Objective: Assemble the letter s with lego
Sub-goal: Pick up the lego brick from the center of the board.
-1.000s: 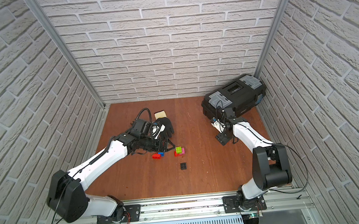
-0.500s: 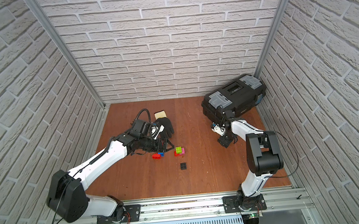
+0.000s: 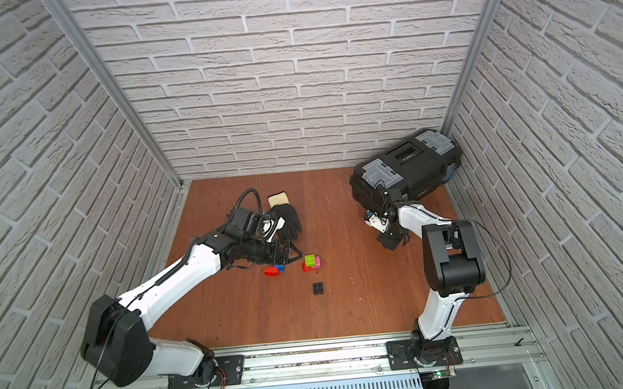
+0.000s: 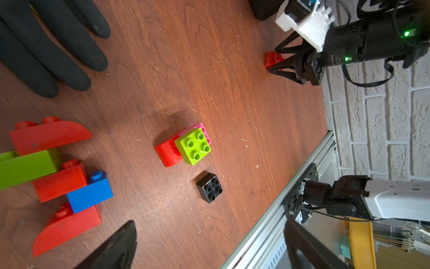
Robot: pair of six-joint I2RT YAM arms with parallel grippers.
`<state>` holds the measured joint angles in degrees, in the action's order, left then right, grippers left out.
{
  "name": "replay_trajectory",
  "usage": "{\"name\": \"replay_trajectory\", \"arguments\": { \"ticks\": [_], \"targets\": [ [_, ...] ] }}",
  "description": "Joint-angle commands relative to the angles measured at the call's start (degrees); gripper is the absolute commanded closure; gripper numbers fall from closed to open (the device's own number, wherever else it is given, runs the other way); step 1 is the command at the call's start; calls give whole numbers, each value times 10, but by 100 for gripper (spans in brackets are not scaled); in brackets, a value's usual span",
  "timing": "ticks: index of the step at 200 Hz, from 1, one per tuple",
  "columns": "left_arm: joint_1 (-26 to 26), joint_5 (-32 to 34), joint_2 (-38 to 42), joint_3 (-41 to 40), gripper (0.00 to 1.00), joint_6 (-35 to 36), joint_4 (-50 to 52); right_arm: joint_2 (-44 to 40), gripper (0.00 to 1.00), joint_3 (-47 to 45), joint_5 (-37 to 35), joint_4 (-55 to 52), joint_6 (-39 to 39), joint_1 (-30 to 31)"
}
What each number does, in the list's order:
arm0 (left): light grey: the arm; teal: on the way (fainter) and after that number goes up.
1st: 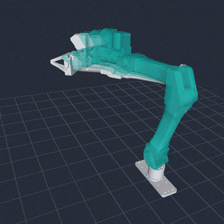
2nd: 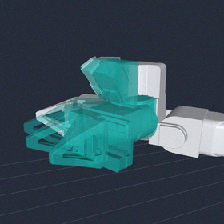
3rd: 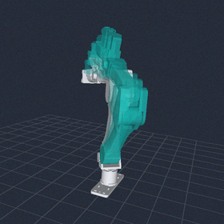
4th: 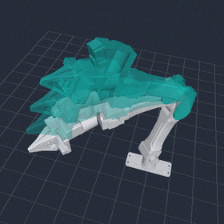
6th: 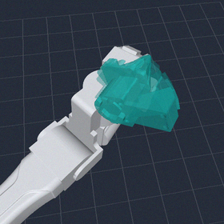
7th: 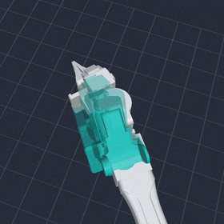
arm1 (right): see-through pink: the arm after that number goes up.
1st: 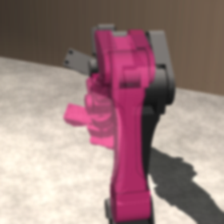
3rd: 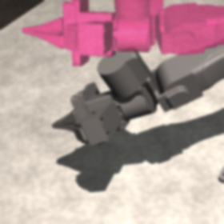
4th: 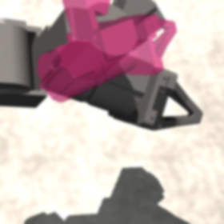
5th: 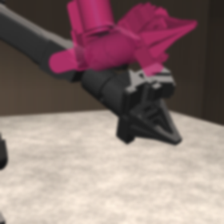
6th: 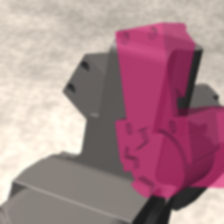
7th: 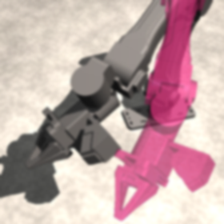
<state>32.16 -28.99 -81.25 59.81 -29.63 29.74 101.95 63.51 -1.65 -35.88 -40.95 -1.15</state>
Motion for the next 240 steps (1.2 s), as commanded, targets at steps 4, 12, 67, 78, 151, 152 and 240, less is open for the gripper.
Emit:
{"name": "replay_trajectory", "arguments": {
  "ticks": [4, 12, 67, 78, 151, 152, 240],
  "targets": [
    [-4, -2, 8, -6, 2, 7, -11, 5, 53, 12, 4, -9, 4, -2],
    [-4, -2, 10, -6, 2, 7, -11, 8, 55, 14, 3, -11, 6, -2],
    [-8, -5, 10, -6, 2, 9, -7, 6, 67, 8, 6, -19, 25, 0],
    [-8, -5, 12, -6, 2, 8, -7, -1, 69, 7, 11, -20, 30, 0],
    [-16, -5, 20, -4, 2, 7, -4, -71, 74, -7, 15, -22, 147, 21],
    [-16, -5, 20, -4, 2, 8, -4, -72, 75, -7, 15, -23, 149, 21],
    [-31, -13, 28, -3, 2, 10, 8, -168, 77, -33, 29, -70, 451, 104]
  ]
}}
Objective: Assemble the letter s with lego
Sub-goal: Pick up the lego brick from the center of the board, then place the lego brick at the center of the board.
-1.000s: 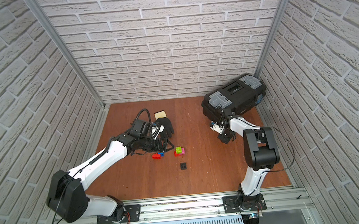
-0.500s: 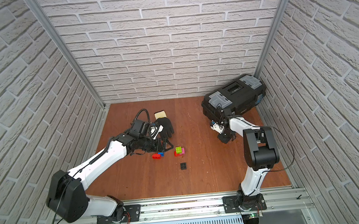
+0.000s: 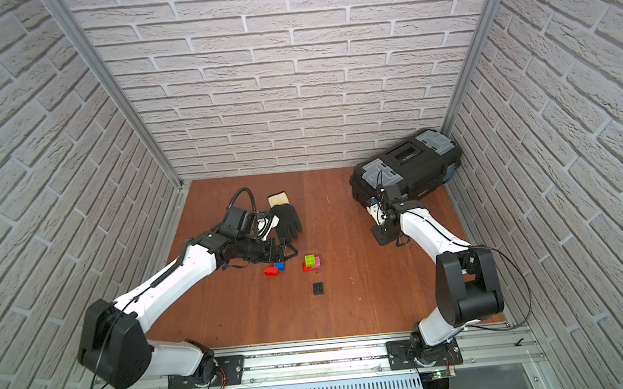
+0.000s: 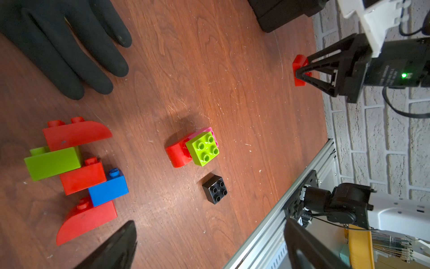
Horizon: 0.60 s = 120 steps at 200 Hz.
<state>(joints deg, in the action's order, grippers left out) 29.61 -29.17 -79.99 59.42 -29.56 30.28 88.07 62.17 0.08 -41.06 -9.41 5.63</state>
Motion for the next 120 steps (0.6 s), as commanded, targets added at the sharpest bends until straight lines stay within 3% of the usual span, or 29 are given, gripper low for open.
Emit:
{"name": "replay_trajectory", "arguments": {
  "ticks": [1, 49, 120],
  "targets": [
    [-5, -12, 15, 0, 2, 9, 2, -30, 77, -20, 12, -18, 140, 38],
    [-11, -14, 28, -8, 2, 11, 6, -64, 77, -46, -9, -14, 317, 118],
    [-16, -13, 47, -31, 2, 8, -2, -82, 77, -44, -30, -36, 380, 163]
  ]
}}
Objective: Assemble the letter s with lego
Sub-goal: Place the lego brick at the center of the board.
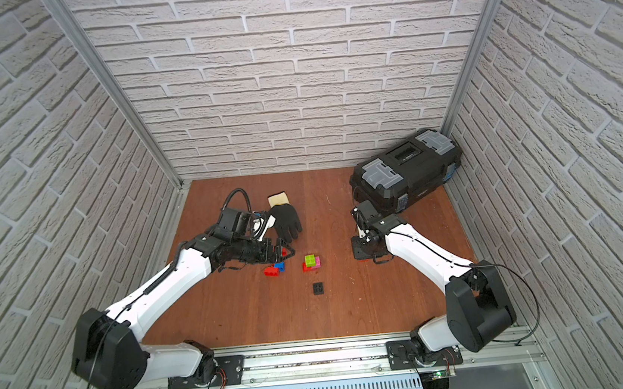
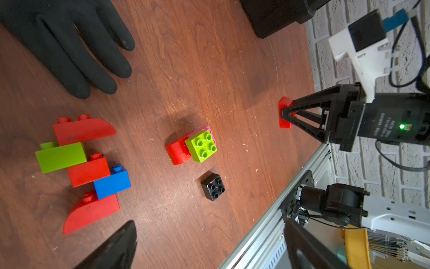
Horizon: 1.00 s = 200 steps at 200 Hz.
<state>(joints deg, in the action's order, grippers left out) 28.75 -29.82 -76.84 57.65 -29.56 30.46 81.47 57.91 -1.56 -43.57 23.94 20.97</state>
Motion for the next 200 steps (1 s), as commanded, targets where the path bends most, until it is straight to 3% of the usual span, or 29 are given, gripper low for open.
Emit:
{"name": "replay_trajectory", "arguments": {
  "ticks": [1, 25, 102, 200],
  "targets": [
    [-7, -7, 15, -13, 2, 9, -3, -15, 77, -2, -14, -10, 47, 10],
    [-13, -10, 17, -15, 2, 13, 1, -11, 77, 1, -20, -13, 106, 32],
    [-29, -17, 22, -26, 2, 21, 6, 56, 74, -6, -82, -50, 486, 169],
    [-35, -25, 32, -45, 2, 22, 3, 134, 70, -32, -79, -12, 591, 207]
  ]
}}
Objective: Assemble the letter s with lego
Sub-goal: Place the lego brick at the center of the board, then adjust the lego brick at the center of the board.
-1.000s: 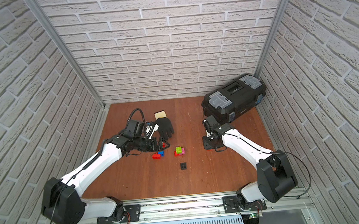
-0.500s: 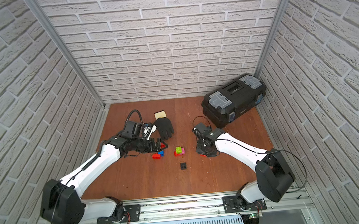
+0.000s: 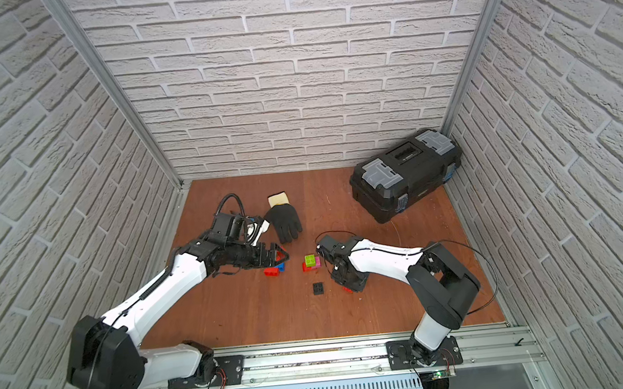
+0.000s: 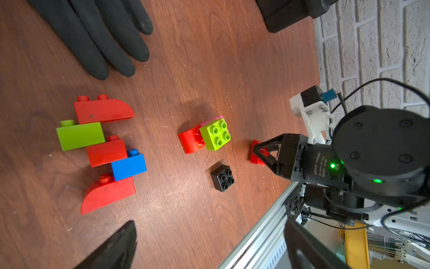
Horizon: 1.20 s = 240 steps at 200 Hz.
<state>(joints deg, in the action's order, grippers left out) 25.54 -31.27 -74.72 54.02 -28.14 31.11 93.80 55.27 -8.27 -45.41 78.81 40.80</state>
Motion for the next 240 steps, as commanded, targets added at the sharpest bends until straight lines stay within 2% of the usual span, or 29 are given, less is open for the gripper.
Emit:
{"name": "replay_trajectory", "arguments": {
  "ticks": [1, 12, 59, 74, 129, 204, 240],
  "targets": [
    [-4, -11, 11, -9, 2, 8, -4, 12, 70, -6, -11, 6, 43, 9],
    [-5, -12, 8, -9, 2, 7, -4, 13, 68, -8, -12, 10, 51, 11],
    [-5, -14, 7, -7, 2, 9, -4, 8, 47, -11, -4, 28, 61, 18],
    [-6, -14, 7, -7, 2, 10, -2, 1, 44, -16, 2, 34, 63, 20],
    [-7, -8, 15, -6, 2, 13, 6, -45, 43, -51, 16, 65, 103, 43],
    [-7, -1, 19, -4, 2, 17, 17, -31, 44, -45, 28, 115, 119, 57],
    [-7, 2, 21, -4, 2, 19, 20, -47, 44, -37, 18, 92, 109, 60]
  ]
}}
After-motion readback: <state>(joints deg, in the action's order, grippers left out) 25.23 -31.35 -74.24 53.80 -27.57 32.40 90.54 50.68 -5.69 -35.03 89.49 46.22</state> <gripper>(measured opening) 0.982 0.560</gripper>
